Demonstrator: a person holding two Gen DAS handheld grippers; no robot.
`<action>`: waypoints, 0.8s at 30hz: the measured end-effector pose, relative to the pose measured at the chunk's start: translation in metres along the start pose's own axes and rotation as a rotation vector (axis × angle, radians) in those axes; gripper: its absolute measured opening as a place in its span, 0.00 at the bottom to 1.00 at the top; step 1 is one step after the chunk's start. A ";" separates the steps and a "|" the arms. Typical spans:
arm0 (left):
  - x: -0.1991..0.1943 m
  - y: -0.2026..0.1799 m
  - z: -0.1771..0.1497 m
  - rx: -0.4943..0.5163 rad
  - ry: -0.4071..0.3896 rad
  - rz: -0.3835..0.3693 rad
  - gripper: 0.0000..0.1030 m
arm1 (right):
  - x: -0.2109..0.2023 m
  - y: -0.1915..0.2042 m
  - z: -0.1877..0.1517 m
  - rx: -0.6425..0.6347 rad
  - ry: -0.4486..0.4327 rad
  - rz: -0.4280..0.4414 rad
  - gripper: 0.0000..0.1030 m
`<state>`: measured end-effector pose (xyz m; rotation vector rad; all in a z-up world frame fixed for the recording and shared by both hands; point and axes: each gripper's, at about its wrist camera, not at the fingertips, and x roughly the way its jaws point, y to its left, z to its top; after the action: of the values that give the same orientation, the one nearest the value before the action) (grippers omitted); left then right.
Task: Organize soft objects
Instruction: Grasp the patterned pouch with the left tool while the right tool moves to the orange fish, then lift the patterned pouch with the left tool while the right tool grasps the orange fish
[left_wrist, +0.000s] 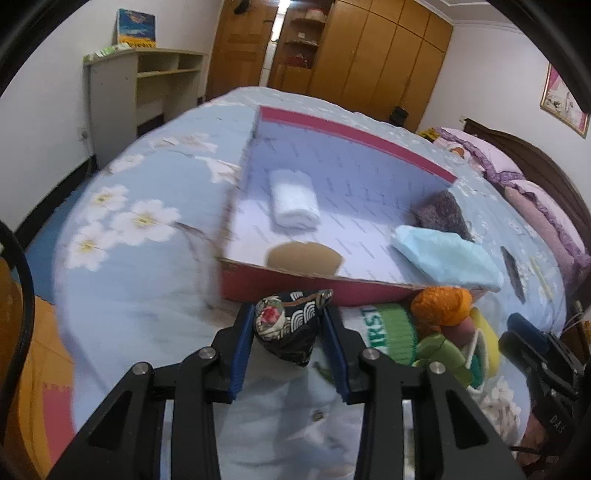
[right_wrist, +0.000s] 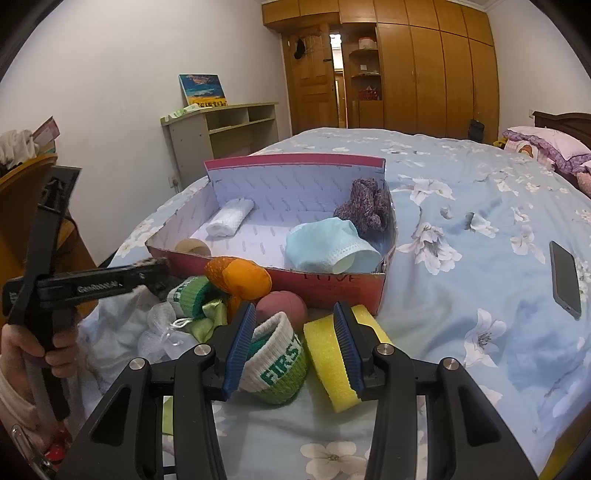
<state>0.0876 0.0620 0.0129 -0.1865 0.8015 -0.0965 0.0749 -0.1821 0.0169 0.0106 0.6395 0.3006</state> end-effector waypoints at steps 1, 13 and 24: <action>-0.004 0.002 0.000 0.004 -0.007 0.013 0.38 | 0.000 0.001 0.000 0.000 0.000 0.000 0.44; 0.008 0.021 -0.021 -0.010 0.004 0.025 0.39 | 0.004 0.022 0.003 -0.037 0.027 0.014 0.44; 0.022 0.025 -0.026 -0.024 0.003 0.014 0.44 | 0.033 0.041 0.014 -0.071 0.083 0.013 0.44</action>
<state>0.0846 0.0796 -0.0255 -0.2038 0.8069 -0.0740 0.0974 -0.1328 0.0133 -0.0663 0.7105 0.3371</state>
